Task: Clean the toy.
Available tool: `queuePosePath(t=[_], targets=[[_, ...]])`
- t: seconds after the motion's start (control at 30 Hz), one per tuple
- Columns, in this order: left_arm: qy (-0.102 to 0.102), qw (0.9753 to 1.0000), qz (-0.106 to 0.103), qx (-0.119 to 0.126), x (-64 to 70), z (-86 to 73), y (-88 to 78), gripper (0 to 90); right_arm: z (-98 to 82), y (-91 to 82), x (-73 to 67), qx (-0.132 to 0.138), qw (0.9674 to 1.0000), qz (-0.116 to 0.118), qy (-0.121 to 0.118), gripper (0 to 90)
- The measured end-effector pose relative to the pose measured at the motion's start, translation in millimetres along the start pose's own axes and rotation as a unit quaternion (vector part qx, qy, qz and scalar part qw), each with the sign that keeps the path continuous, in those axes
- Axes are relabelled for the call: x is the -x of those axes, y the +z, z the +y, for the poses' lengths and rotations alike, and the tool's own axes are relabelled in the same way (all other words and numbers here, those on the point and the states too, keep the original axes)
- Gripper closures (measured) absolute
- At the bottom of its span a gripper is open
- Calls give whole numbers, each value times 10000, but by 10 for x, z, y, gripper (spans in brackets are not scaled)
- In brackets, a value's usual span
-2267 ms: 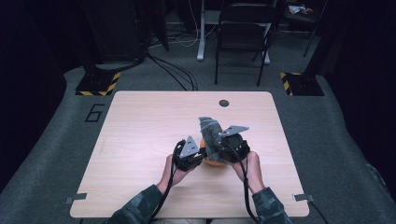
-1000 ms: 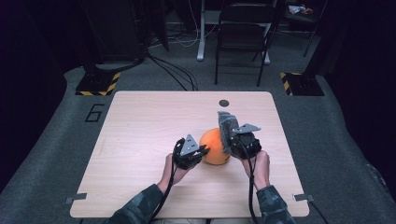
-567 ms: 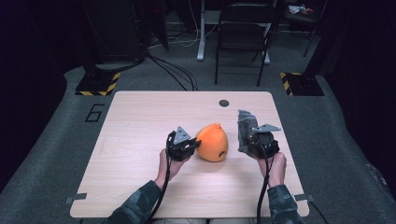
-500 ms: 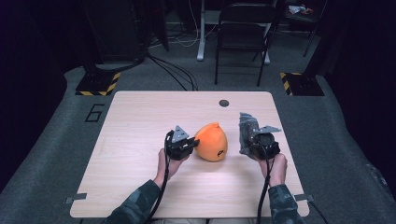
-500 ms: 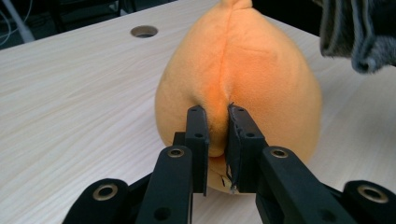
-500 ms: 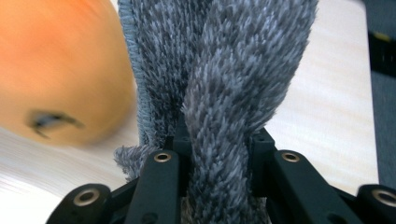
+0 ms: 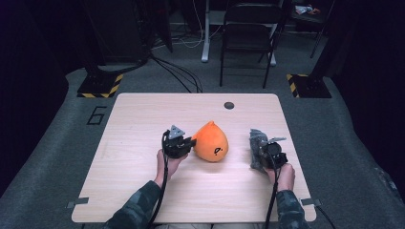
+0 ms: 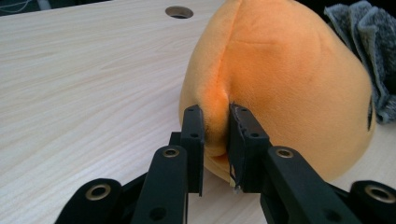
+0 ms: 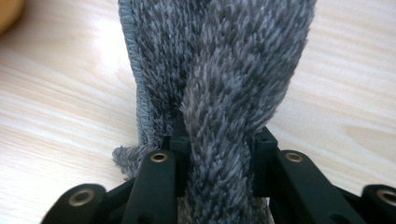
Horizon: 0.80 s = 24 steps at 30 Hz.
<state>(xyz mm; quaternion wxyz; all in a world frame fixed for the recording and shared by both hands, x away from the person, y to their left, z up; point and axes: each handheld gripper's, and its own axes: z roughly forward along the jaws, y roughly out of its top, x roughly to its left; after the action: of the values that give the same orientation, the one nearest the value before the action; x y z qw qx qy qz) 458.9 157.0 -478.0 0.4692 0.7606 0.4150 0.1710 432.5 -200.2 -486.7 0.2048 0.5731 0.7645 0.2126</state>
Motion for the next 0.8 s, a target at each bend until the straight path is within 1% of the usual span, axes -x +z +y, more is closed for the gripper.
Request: queuePosePath(t=[0.03, 0.07, 0.1, 0.13, 0.17, 0.2, 0.23, 0.27, 0.3, 0.33, 0.37, 0.4, 0.43, 0.47, 0.53, 0.57, 0.6, 0.67, 0.73, 0.77, 0.8], targets=[[-15, 10000, 24, -6, -16, -4, 6, 751, -16, 32, 5, -23, 10000, 6, 11, 674], [-81, 10000, 41, 35, -28, -9, 16, 740, -28, 55, 11, -11, 10000, 6, 29, 665], [-120, 9999, 44, 38, -43, -14, 23, 735, -32, 60, 13, -21, 10000, 5, 95, 648], [-116, 9999, 81, 28, -63, -17, 25, 721, -33, 64, 26, 24, 10000, -4, 55, 618], [-146, 9998, 111, 48, -79, -22, 30, 710, -33, 65, 30, 16, 10000, -36, 64, 596], [-178, 9997, 135, 57, -97, -25, 35, 696, -37, 64, 37, 26, 9999, -49, 96, 561], [-223, 9996, 161, 39, -114, -26, 36, 665, -41, 62, 35, 2, 9998, -63, 184, 518], [-296, 9994, 174, 58, -124, -29, 45, 630, -45, 67, 50, 20, 9998, -73, 179, 487], [-309, 9994, 179, 37, -144, -28, 46, 626, -49, 61, 58, 8, 9997, -57, 228, 451], [-358, 9991, 236, 43, -155, -28, 50, 603, -54, 63, 72, 38, 9997, -35, 232, 420], [-372, 9990, 238, 22, -172, -25, 56, 566, -57, 59, 81, 17, 9997, 5, 248, 389], [-401, 9988, 264, 31, -178, -22, 61, 556, -61, 53, 81, 21, 9996, -4, 287, 354], [-418, 9987, 299, 48, -185, -20, 63, 534, -63, 54, 95, 71, 9997, 16, 240, 330], [-413, 9986, 321, 46, -193, -15, 63, 510, -65, 49, 102, 107, 9996, 66, 248, 309], [-442, 9983, 366, 51, -203, -9, 62, 478, -66, 23, 95, 146, 9994, 109, 296, 271], [-440, 9983, 370, 35, -209, -5, 58, 462, -66, 8, 99, 211, 9993, 143, 264, 258], [-445, 9983, 387, 30, -215, -4, 55, 448, -66, -14, 91, 244, 9991, 159, 302, 246], [-442, 9981, 421, 30, -228, 1, 47, 418, -59, -53, 89, 324, 9989, 213, 276, 219], [-492, 9978, 453, 41, -236, 10, 26, 379, -53, -104, 86, 413, 9984, 262, 268, 201], [-476, 9977, 483, 48, -240, 18, 10, 346, -48, -129, 89, 478, 9982, 275, 244, 192], [-466, 9976, 514, 46, -240, 29, -11, 318, -46, -165, 81, 512, 9978, 303, 286, 183]])
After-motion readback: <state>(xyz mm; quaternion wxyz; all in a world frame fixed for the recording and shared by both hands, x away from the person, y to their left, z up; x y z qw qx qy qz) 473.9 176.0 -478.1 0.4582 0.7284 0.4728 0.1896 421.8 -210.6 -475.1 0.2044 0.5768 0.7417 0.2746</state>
